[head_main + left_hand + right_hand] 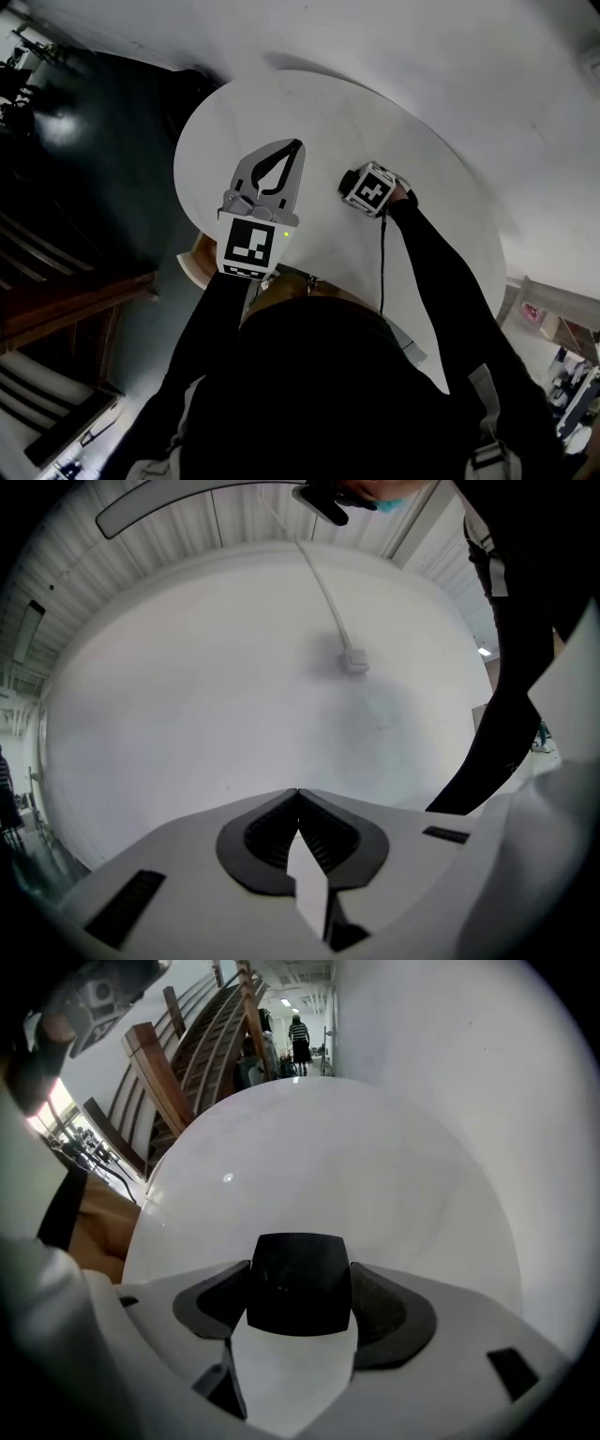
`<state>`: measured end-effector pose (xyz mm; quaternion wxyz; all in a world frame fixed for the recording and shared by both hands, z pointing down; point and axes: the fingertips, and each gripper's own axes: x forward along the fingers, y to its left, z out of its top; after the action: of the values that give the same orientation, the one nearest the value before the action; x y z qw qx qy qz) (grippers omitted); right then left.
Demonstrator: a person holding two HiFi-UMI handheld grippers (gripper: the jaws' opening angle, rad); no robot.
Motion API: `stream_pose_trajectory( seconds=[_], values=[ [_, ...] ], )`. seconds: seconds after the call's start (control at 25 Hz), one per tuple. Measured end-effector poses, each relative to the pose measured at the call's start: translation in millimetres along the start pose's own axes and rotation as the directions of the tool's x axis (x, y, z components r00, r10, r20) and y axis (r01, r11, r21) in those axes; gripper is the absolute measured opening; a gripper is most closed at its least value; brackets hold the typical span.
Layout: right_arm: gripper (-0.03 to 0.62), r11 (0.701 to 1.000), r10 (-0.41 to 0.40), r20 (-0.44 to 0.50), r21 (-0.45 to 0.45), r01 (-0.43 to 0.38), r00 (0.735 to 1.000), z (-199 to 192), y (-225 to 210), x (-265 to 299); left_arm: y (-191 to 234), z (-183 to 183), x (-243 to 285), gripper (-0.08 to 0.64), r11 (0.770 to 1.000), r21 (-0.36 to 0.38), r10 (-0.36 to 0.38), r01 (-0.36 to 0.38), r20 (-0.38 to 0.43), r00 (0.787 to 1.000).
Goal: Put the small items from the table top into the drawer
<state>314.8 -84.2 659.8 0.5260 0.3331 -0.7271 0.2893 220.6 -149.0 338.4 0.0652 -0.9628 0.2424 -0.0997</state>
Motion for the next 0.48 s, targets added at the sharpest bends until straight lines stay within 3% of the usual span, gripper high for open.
stream_pose_trajectory(
  seconds=[0.12, 0.24, 0.32, 0.48],
  values=[
    [0.339, 1.0, 0.002, 0.04, 0.001, -0.002, 0.999, 1, 0, -4, 0, 1, 1, 0.015, 1.0, 0.005, -0.003, 0.003, -0.001, 1.0],
    [0.339, 0.991, -0.043, 0.227, 0.133, 0.013, 0.973, 25, -10, -38, 3, 4, 1, 0.015, 1.0, 0.013, -0.009, 0.009, 0.005, 1.0],
    [0.339, 0.968, -0.107, 0.397, 0.25, 0.005, 0.912, 46, -17, -73, 5, 4, -1, 0.015, 1.0, 0.013, -0.007, 0.006, 0.005, 1.0],
    [0.339, 0.928, -0.246, 0.618, 0.372, -0.002, 0.747, 75, -16, -144, 5, 7, -4, 0.015, 1.0, 0.014, -0.008, 0.007, 0.018, 1.0]
  ],
)
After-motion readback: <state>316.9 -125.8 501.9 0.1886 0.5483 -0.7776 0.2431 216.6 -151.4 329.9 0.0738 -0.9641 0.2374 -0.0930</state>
